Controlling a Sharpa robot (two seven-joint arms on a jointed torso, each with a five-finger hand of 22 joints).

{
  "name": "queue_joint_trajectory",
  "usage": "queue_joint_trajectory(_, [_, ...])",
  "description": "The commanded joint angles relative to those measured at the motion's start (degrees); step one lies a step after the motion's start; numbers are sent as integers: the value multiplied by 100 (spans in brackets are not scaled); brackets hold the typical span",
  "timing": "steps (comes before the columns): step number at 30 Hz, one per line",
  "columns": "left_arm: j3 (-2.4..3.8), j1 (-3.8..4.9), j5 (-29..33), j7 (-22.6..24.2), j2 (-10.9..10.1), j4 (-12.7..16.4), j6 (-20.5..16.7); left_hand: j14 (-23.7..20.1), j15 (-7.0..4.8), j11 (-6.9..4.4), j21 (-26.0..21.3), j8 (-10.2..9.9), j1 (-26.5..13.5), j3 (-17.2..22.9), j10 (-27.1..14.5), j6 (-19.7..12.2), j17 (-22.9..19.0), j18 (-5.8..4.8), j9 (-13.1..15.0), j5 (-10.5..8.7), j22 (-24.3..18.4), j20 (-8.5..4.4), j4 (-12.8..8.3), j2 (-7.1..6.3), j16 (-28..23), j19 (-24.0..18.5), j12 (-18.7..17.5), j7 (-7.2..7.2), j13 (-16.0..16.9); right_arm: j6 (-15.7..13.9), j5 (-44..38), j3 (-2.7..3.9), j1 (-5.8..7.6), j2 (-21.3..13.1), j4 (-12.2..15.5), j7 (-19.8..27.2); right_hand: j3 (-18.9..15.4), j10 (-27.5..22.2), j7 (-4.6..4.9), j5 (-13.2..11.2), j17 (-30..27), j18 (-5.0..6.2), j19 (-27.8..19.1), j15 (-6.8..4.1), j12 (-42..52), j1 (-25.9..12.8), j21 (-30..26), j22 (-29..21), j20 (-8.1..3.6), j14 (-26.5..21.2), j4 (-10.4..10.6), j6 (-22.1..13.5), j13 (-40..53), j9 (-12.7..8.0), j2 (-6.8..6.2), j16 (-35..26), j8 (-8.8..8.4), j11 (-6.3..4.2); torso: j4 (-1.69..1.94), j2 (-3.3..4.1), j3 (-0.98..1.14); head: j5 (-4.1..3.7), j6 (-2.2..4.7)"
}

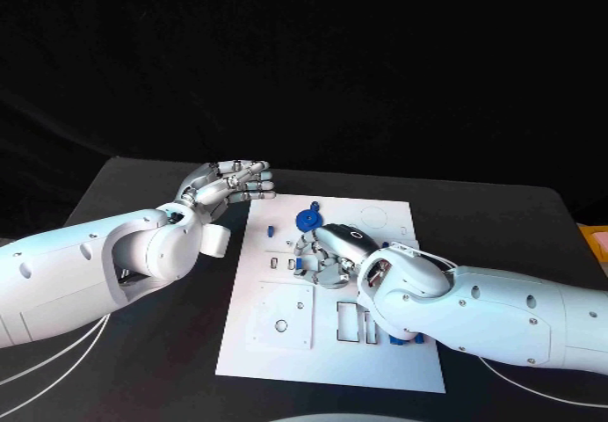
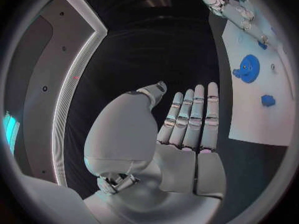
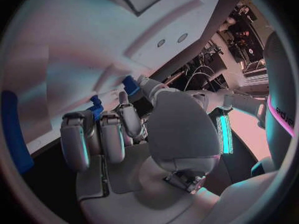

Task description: Assemble the parts on the task board

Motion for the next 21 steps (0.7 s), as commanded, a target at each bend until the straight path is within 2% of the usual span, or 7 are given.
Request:
queue_joint_trajectory(1, [4,5,11,23,5,10,111,-43,11,39,34,-22,-35,25,2,17,6,65,-6,26,-9,1,11,2,17,-34,-38,330,-6,-214,-63,-1,-6,-4,22,99,-110,-69,16,-32,1221,-13,446,40,-48,12,-38,1347,52,528,45,-90,-17,-29,-94,-33,-72,15,1,3,2,-4,2])
queue_joint_trajectory(5, [4,5,-16,1,8,-6,107,-49,13,40,37,-26,-44,37,2,18,8,64,-8,26,-10,3,5,-5,16,-39,-42,330,-6,-409,-57,-2,-7,-46,95,191,-416,-77,52,-40,1221,-12,444,71,-52,62,-43,1346,81,527,199,-182,-21,-74,-113,-33,-183,49,3,2,4,-5,3])
queue_joint_trajectory(11, [4,5,-621,-382,0,-91,266,-3,-52,-72,110,41,-176,30,184,152,35,83,19,26,6,-26,19,-92,53,43,15,169,9,-463,443,22,22,-338,342,814,-677,-75,81,-31,1180,8,396,95,-47,438,-115,1302,108,516,332,-200,-12,-113,93,-48,-299,74,10,-21,11,-35,36])
queue_joint_trajectory(16, [5,8,-1575,-1106,-6,-194,455,1016,-397,-340,659,247,-493,-219,885,580,420,89,123,28,212,-378,238,-206,624,855,191,-46,65,-21,1848,57,265,-719,503,1617,-526,-177,84,144,1013,104,163,97,-108,783,-454,1085,115,470,259,-60,-85,-119,301,-116,-304,74,-13,-53,25,-21,31])
queue_joint_trajectory(18, [5,9,-1989,-1447,10,-226,535,1770,-624,-523,1093,332,-495,-255,1294,759,783,83,203,19,419,-618,302,-220,1161,1354,315,-173,144,152,2396,62,379,-878,547,1787,-515,-190,79,265,1005,111,146,93,-113,792,-483,1069,112,467,268,-4,-89,-115,302,-122,-287,70,-16,-66,30,-24,21])
queue_joint_trajectory(19, [5,10,-2245,-1652,25,-246,615,2330,-758,-614,1529,339,-508,-307,1470,767,1196,70,259,25,652,-773,358,-271,1799,1716,365,-257,225,230,2644,64,442,-969,568,1856,-507,-193,71,308,1002,111,145,88,-114,806,-487,1068,109,466,262,35,-90,-108,300,-124,-264,62,-16,-75,34,-23,29])
queue_joint_trajectory(21, [6,18,-2759,-2059,60,-277,766,2518,-852,-682,2131,372,-495,-361,1629,784,1843,64,364,33,1019,-899,448,-280,2641,1895,421,-301,368,356,3025,66,564,-1153,595,1951,-499,-196,67,348,1001,109,151,83,-115,820,-481,1072,105,466,255,51,-92,-105,297,-125,-254,58,-16,-85,43,-5,29])
